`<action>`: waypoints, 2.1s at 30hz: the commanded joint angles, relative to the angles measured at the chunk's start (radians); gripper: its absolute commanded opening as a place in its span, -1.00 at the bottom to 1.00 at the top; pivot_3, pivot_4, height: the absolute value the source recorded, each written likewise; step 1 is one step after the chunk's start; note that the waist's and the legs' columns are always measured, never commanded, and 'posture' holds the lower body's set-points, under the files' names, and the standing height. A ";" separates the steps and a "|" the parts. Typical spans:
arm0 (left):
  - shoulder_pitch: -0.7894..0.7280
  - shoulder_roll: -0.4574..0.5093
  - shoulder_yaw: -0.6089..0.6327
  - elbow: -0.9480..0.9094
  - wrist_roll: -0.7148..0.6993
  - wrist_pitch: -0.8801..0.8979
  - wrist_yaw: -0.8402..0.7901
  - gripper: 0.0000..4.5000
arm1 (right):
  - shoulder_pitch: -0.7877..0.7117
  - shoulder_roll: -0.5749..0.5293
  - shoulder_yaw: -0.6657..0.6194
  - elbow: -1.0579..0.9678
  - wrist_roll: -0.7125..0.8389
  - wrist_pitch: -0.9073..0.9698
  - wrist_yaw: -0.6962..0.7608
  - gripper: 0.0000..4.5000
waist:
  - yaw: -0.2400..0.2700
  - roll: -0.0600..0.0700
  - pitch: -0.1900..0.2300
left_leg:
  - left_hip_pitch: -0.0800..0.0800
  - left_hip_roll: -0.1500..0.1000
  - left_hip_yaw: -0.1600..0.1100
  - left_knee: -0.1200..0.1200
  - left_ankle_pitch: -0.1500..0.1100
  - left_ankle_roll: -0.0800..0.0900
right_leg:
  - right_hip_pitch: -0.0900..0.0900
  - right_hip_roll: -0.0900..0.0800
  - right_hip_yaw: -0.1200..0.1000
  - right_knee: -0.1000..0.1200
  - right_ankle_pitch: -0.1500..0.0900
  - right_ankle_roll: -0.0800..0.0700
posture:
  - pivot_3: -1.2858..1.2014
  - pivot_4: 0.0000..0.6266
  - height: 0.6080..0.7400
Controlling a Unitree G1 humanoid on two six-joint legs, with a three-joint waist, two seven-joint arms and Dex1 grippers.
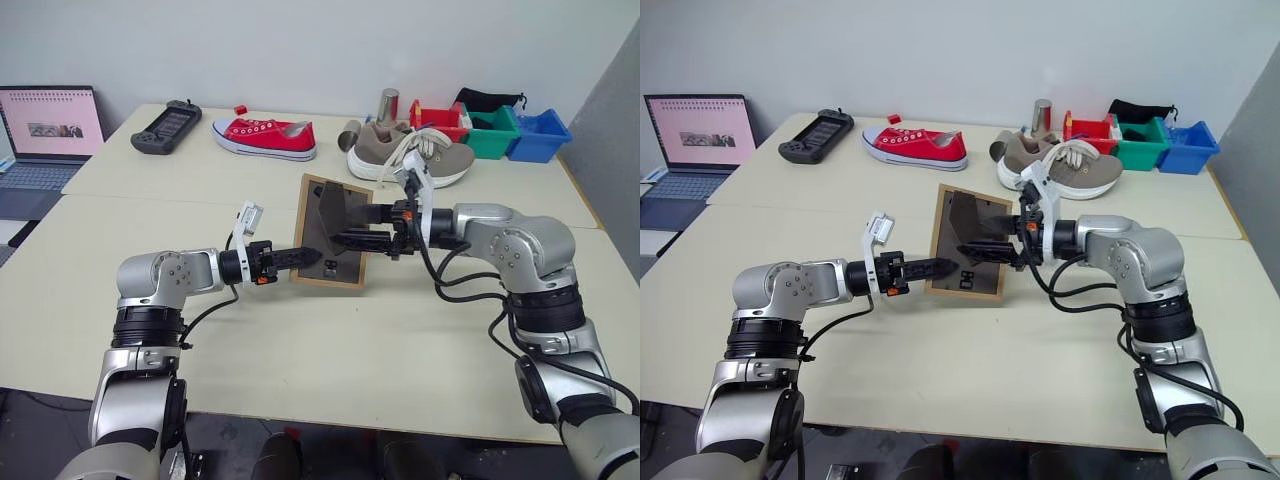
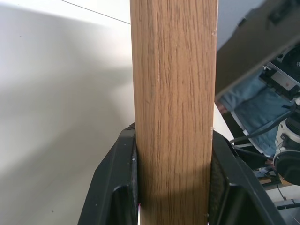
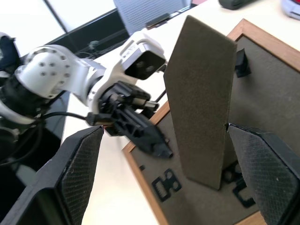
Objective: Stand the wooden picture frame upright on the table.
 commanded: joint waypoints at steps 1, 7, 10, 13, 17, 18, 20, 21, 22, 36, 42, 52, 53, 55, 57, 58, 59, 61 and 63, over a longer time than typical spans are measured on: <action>-0.017 -0.006 0.012 -0.044 -0.029 -0.012 0.004 -0.40 | -0.002 0.004 0.020 -0.076 0.075 0.002 0.083 0.99 | 0.000 0.000 0.000 | 0.000 0.000 0.000 0.000 0.000 0.000 | 0.000 0.000 0.000 0.000 0.000 0.000 | 0.03 -0.52 1.00; -0.010 -0.002 0.013 -0.060 -0.039 0.002 0.002 -0.40 | 0.014 -0.029 0.010 -0.031 0.021 -0.042 0.060 0.99 | -0.002 0.000 0.000 | 0.000 0.000 0.000 0.000 0.000 0.000 | 0.000 0.000 0.000 0.000 0.000 0.000 | 0.03 -0.52 1.00; -0.008 -0.002 0.015 -0.074 -0.049 0.022 0.004 -0.40 | 0.033 -0.072 0.000 0.008 -0.009 -0.071 0.062 0.99 | -0.001 0.000 0.000 | 0.000 0.000 0.000 0.000 0.000 0.000 | 0.000 0.000 0.000 0.000 0.000 0.000 | 0.03 -0.52 1.00; -0.009 -0.002 0.027 -0.091 -0.067 0.055 0.011 -0.40 | 0.064 -0.139 -0.008 0.018 -0.027 -0.110 0.101 0.99 | 0.001 0.000 0.000 | 0.000 0.000 0.000 0.000 0.000 0.000 | 0.000 0.000 0.000 -0.001 0.000 0.000 | 0.03 -0.52 1.00; 0.007 0.022 0.046 -0.125 -0.129 0.201 0.030 -0.40 | 0.109 -0.269 -0.075 -0.030 0.011 -0.101 0.173 0.99 | 0.004 0.000 0.000 | -0.001 0.000 0.000 0.000 0.000 0.000 | 0.000 0.000 0.001 -0.001 0.000 0.000 | 0.03 -0.52 1.00; 0.017 0.031 0.048 -0.142 -0.144 0.238 0.033 -0.40 | 0.132 -0.295 -0.072 -0.046 -0.002 -0.126 0.185 0.99 | 0.006 0.000 0.000 | -0.001 0.000 0.000 0.000 0.000 0.000 | 0.000 0.000 0.000 -0.001 0.000 0.000 | 0.03 -0.52 1.00; 0.025 0.035 0.067 -0.158 -0.168 0.297 0.049 -0.40 | 0.161 -0.316 -0.074 -0.058 -0.017 -0.157 0.172 0.99 | 0.009 0.000 0.000 | -0.001 0.000 0.000 0.000 0.000 0.000 | 0.000 0.000 0.000 -0.001 0.000 0.000 | 0.03 -0.52 1.00; 0.011 0.029 0.101 -0.130 -0.192 0.352 0.070 -0.40 | 0.204 -0.328 -0.049 -0.065 -0.106 -0.307 0.155 0.99 | 0.007 0.000 0.000 | -0.001 0.000 0.000 -0.001 0.000 0.000 | 0.000 0.000 0.000 -0.001 0.000 0.000 | 0.03 -0.52 1.00; -0.002 0.025 0.128 -0.097 -0.220 0.389 0.092 -0.40 | 0.243 -0.337 -0.023 -0.067 -0.193 -0.462 0.143 0.99 | 0.006 0.000 0.000 | 0.000 0.000 0.000 -0.001 0.000 0.000 | 0.000 0.000 0.000 -0.001 0.000 0.000 | 0.03 -0.52 1.00; 0.060 -0.003 0.158 0.161 -0.941 0.420 0.680 -0.40 | 0.230 -0.269 0.145 0.451 -1.049 -2.046 -0.450 0.99 | -0.004 -0.001 0.000 | 0.001 0.000 0.001 0.001 0.002 -0.004 | 0.000 -0.001 0.001 0.001 0.000 0.001 | 0.03 -0.52 1.00; 0.161 -0.019 0.069 0.062 -1.284 0.280 0.970 -0.40 | 0.147 -0.197 0.187 0.529 -1.203 -2.126 -0.613 0.99 | -0.007 -0.001 0.000 | 0.004 0.000 0.000 0.002 0.003 -0.005 | 0.003 -0.002 0.001 0.002 0.000 0.001 | 0.03 -0.52 1.00; 0.262 -0.075 0.075 -0.078 -1.309 0.213 1.043 -0.40 | 0.067 -0.148 0.262 0.619 -1.317 -2.141 -0.723 0.99 | 0.001 -0.002 0.000 | 0.009 -0.002 0.000 0.001 0.003 -0.006 | 0.009 -0.002 0.001 0.001 0.000 0.001 | 0.03 -0.52 1.00; 0.263 -0.073 0.076 -0.080 -1.309 0.214 1.042 -0.40 | 0.067 -0.148 0.267 0.626 -1.311 -2.139 -0.722 0.92 | 0.001 -0.001 0.000 | 0.009 -0.002 0.000 0.001 0.003 -0.006 | 0.009 -0.002 0.001 0.001 0.000 0.001 | 0.03 -0.52 1.00; 0.268 -0.068 0.071 -0.088 -1.309 0.215 1.042 -0.40 | 0.065 -0.151 0.276 0.634 -1.313 -2.134 -0.729 0.78 | 0.000 -0.001 0.000 | 0.009 -0.002 0.000 0.001 0.003 -0.006 | 0.009 -0.002 0.002 0.001 0.000 0.001 | 0.03 -0.52 1.00; 0.269 -0.072 0.069 -0.094 -1.309 0.213 1.039 -0.40 | 0.057 -0.154 0.280 0.643 -1.335 -2.121 -0.751 0.59 | 0.000 -0.002 0.000 | 0.009 -0.002 0.000 0.001 0.003 -0.006 | 0.009 -0.002 0.002 0.001 0.000 0.001 | 0.03 -0.52 1.00; 0.272 -0.075 0.068 -0.099 -1.309 0.211 1.040 -0.40 | 0.055 -0.156 0.280 0.644 -1.346 -2.112 -0.761 0.52 | 0.000 -0.002 0.000 | 0.009 -0.002 0.000 0.001 0.003 -0.006 | 0.009 -0.002 0.002 0.001 0.000 0.001 | 0.03 -0.52 1.00; 0.275 -0.075 0.068 -0.104 -1.309 0.210 1.036 -0.40 | 0.054 -0.158 0.281 0.647 -1.349 -2.107 -0.767 0.46 | 0.000 -0.002 0.000 | 0.009 -0.002 0.000 0.001 0.003 -0.006 | 0.009 -0.002 0.002 0.001 0.000 0.001 | 0.03 -0.52 1.00; 0.274 -0.076 0.067 -0.106 -1.309 0.209 1.035 -0.40 | 0.049 -0.163 0.284 0.660 -1.354 -2.106 -0.780 0.27 | 0.000 -0.002 0.000 | 0.009 -0.002 0.000 0.001 0.003 -0.005 | 0.010 -0.002 0.002 0.001 0.000 0.001 | 0.03 -0.52 1.00; 0.276 -0.073 0.064 -0.107 -1.309 0.211 1.030 -0.40 | 0.048 -0.168 0.289 0.665 -1.350 -2.102 -0.785 0.15 | 0.000 -0.001 0.000 | 0.009 -0.002 0.000 0.001 0.003 -0.005 | 0.010 -0.002 0.002 0.001 0.000 0.001 | 0.03 -0.52 1.00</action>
